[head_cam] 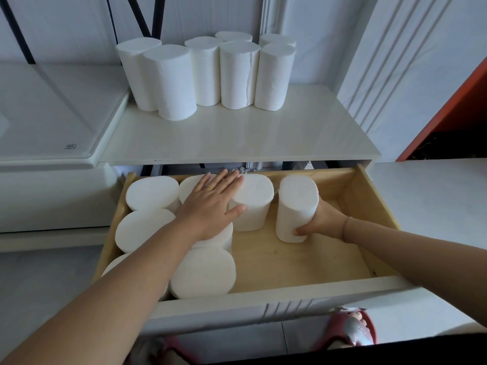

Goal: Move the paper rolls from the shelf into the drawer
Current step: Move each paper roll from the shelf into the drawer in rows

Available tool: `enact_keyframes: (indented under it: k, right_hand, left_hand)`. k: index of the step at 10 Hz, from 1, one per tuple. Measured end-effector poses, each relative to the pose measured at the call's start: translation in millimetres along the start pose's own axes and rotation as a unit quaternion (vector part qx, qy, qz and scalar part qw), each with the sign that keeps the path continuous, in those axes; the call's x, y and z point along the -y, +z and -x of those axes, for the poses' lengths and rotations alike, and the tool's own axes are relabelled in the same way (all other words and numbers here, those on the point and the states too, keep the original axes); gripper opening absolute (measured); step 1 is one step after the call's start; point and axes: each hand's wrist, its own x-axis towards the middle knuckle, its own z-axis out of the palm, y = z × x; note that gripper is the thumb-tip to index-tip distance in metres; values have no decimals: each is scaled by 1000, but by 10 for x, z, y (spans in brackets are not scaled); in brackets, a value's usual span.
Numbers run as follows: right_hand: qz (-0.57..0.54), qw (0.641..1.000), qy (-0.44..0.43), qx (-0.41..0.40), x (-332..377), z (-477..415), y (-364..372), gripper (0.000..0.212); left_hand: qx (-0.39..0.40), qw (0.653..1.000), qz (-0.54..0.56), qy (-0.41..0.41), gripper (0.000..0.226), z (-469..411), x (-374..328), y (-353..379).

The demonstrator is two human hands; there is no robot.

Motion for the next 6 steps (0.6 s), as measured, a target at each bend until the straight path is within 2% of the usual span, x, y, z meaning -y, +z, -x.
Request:
enact_keyframes:
  k: [2, 3, 4, 5, 6]
  right_hand:
    - [35, 999, 12, 26, -80, 31, -61, 119]
    - [78, 994, 34, 65, -88, 4, -105, 112]
    - [29, 989, 74, 126, 4, 68, -374, 120]
    - [-80, 989, 52, 115, 153, 128, -639, 95]
    - [-126, 986, 80, 69, 295, 63, -664, 63]
  left_hand:
    - [4, 1000, 0, -4, 66, 2, -6, -20]
    - [7, 1000, 0, -5, 66, 3, -14, -27]
    - [8, 1000, 1, -6, 67, 1, -13, -25]
    - [9, 1000, -1, -3, 67, -2, -13, -19]
    - [8, 1000, -2, -6, 66, -7, -16, -24]
